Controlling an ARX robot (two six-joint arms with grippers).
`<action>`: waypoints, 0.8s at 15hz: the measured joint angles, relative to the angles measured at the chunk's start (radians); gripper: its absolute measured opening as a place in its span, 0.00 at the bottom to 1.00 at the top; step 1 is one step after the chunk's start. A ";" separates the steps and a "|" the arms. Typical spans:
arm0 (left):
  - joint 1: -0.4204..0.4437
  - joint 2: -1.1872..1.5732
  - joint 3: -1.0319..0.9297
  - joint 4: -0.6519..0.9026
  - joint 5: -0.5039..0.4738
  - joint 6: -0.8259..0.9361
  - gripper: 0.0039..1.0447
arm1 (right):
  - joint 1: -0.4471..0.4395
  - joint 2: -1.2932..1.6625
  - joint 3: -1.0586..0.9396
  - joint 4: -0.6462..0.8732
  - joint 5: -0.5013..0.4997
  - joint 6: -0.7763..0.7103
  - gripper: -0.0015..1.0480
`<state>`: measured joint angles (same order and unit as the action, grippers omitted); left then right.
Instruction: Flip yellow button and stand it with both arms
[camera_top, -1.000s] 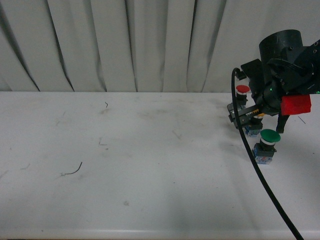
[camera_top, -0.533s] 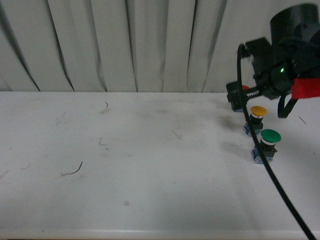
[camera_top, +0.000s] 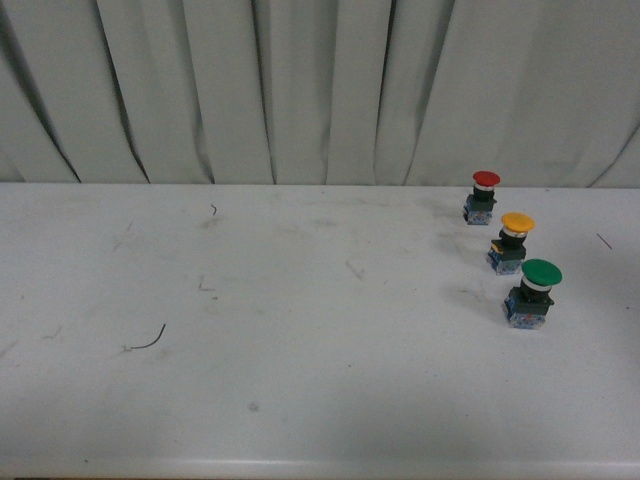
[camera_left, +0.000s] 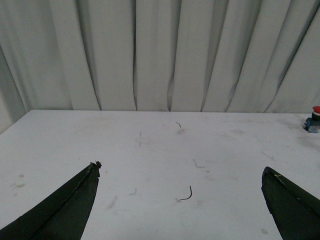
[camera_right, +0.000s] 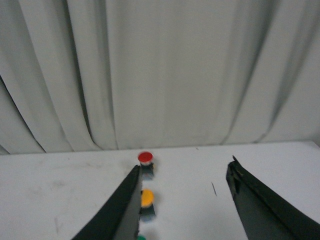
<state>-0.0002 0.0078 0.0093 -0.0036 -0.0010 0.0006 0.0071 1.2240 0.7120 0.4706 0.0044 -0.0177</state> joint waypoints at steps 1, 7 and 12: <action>0.000 0.000 0.000 0.000 0.000 0.000 0.94 | -0.016 -0.177 -0.151 -0.005 0.003 0.003 0.44; 0.000 0.000 0.000 0.000 0.000 0.000 0.94 | -0.013 -0.477 -0.499 0.066 -0.002 0.006 0.02; 0.000 0.000 0.000 0.000 0.000 0.000 0.94 | -0.013 -0.671 -0.624 -0.006 -0.002 0.007 0.02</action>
<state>-0.0002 0.0078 0.0097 -0.0036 -0.0006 0.0006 -0.0055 0.5529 0.0883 0.4641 0.0029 -0.0105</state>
